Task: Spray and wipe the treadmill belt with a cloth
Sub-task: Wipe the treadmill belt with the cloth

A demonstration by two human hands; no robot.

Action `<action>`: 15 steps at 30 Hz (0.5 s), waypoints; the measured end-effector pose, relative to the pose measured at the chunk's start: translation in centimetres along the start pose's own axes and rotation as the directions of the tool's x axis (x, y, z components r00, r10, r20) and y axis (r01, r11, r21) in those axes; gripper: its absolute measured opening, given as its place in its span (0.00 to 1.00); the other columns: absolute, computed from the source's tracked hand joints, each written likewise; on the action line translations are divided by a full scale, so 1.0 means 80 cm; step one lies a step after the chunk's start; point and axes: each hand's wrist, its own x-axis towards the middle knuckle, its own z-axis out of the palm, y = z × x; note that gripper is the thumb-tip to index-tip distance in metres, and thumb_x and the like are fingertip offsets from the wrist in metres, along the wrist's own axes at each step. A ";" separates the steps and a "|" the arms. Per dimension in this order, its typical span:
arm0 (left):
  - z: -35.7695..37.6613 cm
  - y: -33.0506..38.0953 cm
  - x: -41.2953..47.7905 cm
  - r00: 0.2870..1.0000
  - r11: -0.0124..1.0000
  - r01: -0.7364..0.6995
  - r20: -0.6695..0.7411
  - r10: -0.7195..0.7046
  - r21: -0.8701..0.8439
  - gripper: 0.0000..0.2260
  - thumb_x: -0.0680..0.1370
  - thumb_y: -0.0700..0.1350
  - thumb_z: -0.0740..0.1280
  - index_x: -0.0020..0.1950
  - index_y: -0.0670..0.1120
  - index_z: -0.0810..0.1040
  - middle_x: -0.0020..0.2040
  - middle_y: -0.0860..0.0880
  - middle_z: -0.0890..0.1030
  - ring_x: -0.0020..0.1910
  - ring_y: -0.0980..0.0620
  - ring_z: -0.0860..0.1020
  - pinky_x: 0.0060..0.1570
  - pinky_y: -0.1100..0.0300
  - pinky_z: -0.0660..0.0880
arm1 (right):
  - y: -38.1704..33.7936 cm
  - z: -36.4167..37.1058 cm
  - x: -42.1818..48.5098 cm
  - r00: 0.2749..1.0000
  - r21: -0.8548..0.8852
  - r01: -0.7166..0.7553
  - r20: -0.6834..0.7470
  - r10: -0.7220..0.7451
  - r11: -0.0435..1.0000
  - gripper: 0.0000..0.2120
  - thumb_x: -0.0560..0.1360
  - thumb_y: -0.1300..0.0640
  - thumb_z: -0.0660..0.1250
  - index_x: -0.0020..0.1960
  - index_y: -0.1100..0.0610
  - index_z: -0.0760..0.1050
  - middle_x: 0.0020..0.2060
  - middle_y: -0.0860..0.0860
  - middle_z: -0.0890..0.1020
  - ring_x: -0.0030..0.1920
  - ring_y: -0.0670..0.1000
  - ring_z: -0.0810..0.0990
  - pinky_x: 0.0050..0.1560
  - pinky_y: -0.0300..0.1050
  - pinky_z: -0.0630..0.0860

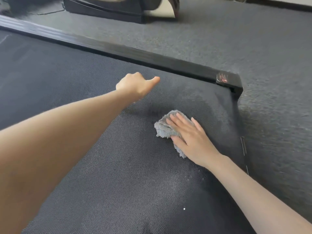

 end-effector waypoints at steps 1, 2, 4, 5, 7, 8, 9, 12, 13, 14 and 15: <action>0.002 0.005 0.009 1.000 1.000 -0.003 0.008 0.003 0.012 0.33 0.74 0.70 0.55 0.41 0.41 0.81 0.36 0.45 0.83 0.34 0.44 0.83 0.48 0.55 0.79 | 0.001 0.002 0.001 1.000 0.003 -0.006 -0.001 0.006 1.000 0.28 0.77 0.41 0.40 0.76 0.44 0.49 0.75 0.38 0.47 0.73 0.35 0.37 0.75 0.47 0.37; 0.005 0.010 0.017 1.000 1.000 -0.004 -0.012 0.004 0.021 0.32 0.74 0.69 0.56 0.41 0.41 0.81 0.35 0.45 0.82 0.34 0.44 0.83 0.47 0.56 0.78 | 0.002 0.004 0.001 1.000 0.003 -0.012 -0.002 0.012 1.000 0.28 0.77 0.41 0.41 0.76 0.44 0.49 0.75 0.38 0.47 0.73 0.35 0.37 0.75 0.47 0.37; 0.011 0.018 0.027 0.992 1.000 -0.007 -0.123 0.009 0.016 0.30 0.74 0.68 0.56 0.38 0.41 0.78 0.34 0.46 0.79 0.37 0.43 0.80 0.42 0.56 0.73 | 0.003 0.005 0.003 1.000 -0.005 -0.013 0.001 0.013 1.000 0.28 0.77 0.41 0.41 0.76 0.44 0.48 0.75 0.37 0.46 0.73 0.35 0.37 0.75 0.47 0.37; 0.014 0.020 0.029 0.983 1.000 -0.017 -0.182 0.015 -0.010 0.29 0.74 0.67 0.57 0.34 0.41 0.75 0.33 0.46 0.77 0.37 0.43 0.78 0.40 0.56 0.70 | 0.002 0.005 0.003 1.000 -0.013 -0.011 0.007 0.011 1.000 0.28 0.77 0.41 0.40 0.76 0.43 0.47 0.75 0.37 0.46 0.73 0.35 0.37 0.75 0.46 0.37; 0.017 0.026 0.031 0.968 0.997 -0.043 -0.251 0.024 -0.070 0.28 0.75 0.65 0.57 0.28 0.42 0.69 0.29 0.46 0.73 0.33 0.43 0.73 0.38 0.56 0.65 | 0.004 0.003 0.003 1.000 -0.020 -0.010 0.020 0.011 1.000 0.28 0.76 0.41 0.39 0.76 0.43 0.46 0.75 0.37 0.45 0.73 0.35 0.37 0.75 0.46 0.36; 0.018 0.027 0.031 0.962 0.995 -0.050 -0.273 0.025 -0.085 0.28 0.76 0.64 0.57 0.27 0.42 0.68 0.28 0.46 0.71 0.32 0.43 0.71 0.38 0.56 0.65 | 0.004 0.003 0.003 1.000 -0.026 -0.008 0.019 0.008 1.000 0.28 0.76 0.41 0.39 0.76 0.43 0.47 0.75 0.38 0.45 0.73 0.36 0.37 0.75 0.46 0.37; 0.018 0.029 0.031 0.957 0.994 -0.052 -0.289 0.023 -0.092 0.28 0.76 0.63 0.57 0.27 0.42 0.67 0.27 0.46 0.70 0.32 0.42 0.70 0.38 0.56 0.64 | 0.004 0.004 0.003 1.000 -0.030 -0.004 0.015 0.005 1.000 0.28 0.77 0.41 0.39 0.76 0.44 0.47 0.75 0.38 0.46 0.73 0.36 0.38 0.75 0.47 0.38; 0.015 0.030 0.038 0.972 0.996 -0.031 -0.233 0.012 -0.078 0.28 0.75 0.65 0.56 0.30 0.42 0.72 0.31 0.45 0.75 0.38 0.40 0.76 0.40 0.55 0.68 | 0.005 0.006 0.003 1.000 -0.024 -0.001 0.014 0.001 1.000 0.28 0.77 0.42 0.41 0.76 0.44 0.48 0.76 0.39 0.47 0.74 0.37 0.39 0.75 0.48 0.39; 0.014 0.031 0.040 0.983 0.997 -0.013 -0.182 0.001 -0.070 0.29 0.74 0.66 0.55 0.33 0.41 0.76 0.34 0.44 0.78 0.40 0.40 0.78 0.42 0.54 0.71 | 0.006 0.006 0.003 1.000 -0.024 -0.001 0.015 0.002 1.000 0.28 0.77 0.42 0.41 0.76 0.44 0.48 0.76 0.39 0.47 0.74 0.37 0.39 0.75 0.48 0.39; 0.013 0.031 0.043 0.992 0.998 0.001 -0.129 -0.009 -0.064 0.31 0.73 0.68 0.54 0.37 0.41 0.79 0.37 0.43 0.80 0.42 0.40 0.80 0.45 0.54 0.74 | 0.006 0.006 0.003 1.000 -0.026 -0.002 0.014 0.003 1.000 0.27 0.78 0.42 0.41 0.76 0.44 0.48 0.76 0.39 0.47 0.74 0.37 0.39 0.75 0.49 0.39; 0.012 0.032 0.044 0.996 0.998 0.002 -0.091 -0.008 -0.059 0.32 0.72 0.69 0.54 0.40 0.41 0.81 0.38 0.42 0.81 0.43 0.40 0.81 0.47 0.53 0.76 | 0.007 0.006 0.003 1.000 -0.026 -0.003 0.012 0.003 1.000 0.27 0.78 0.42 0.41 0.76 0.44 0.47 0.76 0.39 0.47 0.74 0.37 0.39 0.75 0.49 0.40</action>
